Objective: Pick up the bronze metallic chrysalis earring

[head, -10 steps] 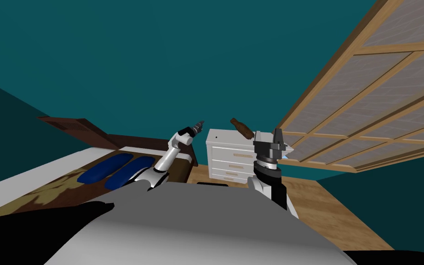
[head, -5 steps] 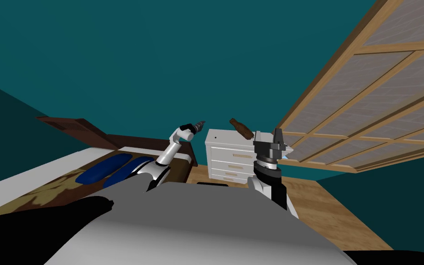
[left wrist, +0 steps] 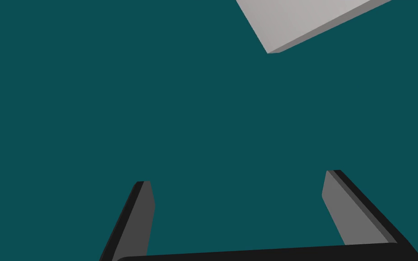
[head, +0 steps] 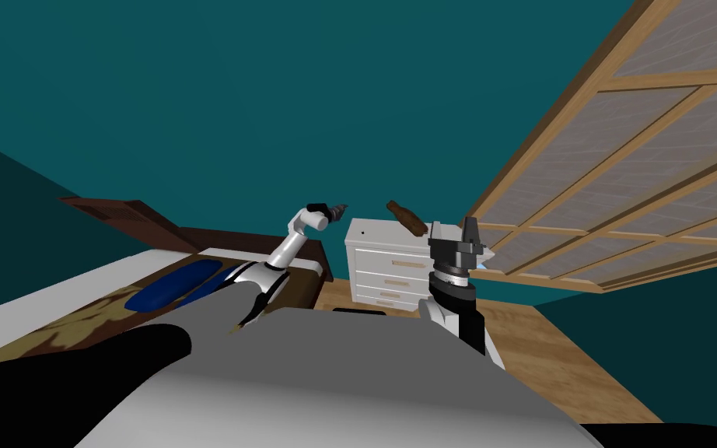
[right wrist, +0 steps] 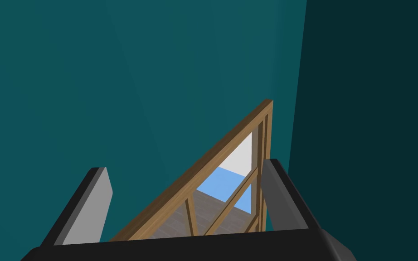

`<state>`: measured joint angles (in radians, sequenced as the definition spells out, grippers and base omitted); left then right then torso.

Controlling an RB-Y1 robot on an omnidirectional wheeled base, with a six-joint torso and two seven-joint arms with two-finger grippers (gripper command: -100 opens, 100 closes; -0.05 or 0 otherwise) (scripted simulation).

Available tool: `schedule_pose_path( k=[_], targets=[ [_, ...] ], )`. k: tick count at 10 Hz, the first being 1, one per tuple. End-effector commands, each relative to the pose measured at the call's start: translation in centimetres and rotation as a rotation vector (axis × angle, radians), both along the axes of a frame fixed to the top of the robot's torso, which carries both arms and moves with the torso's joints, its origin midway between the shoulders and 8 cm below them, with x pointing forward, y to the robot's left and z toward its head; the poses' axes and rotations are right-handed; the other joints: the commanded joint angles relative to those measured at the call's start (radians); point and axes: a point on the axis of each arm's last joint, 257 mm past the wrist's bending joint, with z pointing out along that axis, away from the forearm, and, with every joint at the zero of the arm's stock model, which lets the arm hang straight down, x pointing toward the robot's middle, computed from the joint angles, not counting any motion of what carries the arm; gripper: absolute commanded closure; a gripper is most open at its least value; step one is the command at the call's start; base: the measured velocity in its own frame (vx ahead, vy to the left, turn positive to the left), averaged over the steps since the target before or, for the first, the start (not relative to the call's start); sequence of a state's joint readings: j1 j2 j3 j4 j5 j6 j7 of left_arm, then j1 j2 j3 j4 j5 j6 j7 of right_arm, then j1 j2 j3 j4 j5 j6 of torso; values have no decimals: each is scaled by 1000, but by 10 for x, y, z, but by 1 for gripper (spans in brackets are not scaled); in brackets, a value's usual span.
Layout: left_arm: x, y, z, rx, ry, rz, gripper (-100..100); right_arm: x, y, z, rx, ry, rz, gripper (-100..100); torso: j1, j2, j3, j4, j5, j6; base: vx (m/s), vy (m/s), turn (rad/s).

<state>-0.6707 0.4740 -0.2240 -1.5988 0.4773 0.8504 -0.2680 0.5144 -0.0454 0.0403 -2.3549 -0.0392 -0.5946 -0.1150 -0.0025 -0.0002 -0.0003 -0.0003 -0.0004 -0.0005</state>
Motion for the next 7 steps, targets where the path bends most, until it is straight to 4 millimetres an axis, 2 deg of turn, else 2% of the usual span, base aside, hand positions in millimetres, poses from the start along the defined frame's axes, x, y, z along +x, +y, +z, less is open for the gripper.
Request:
schedule_pose_path(
  k=[1,2,7],
  targets=[
    [-1,1,-4,20,29,2,-100,0,0,0,0,0,0,0,0,0,0,0,0,0,4,-20,1],
    [5,4,-5,63,58,-7,-100,0,0,0,0,0,0,0,1,0,0,0,0,0,12,-36,1],
    [6,9,-10,136,141,-11,-100,0,0,0,0,0,0,0,-1,0,0,0,0,0,6,-31,2]
  ],
)
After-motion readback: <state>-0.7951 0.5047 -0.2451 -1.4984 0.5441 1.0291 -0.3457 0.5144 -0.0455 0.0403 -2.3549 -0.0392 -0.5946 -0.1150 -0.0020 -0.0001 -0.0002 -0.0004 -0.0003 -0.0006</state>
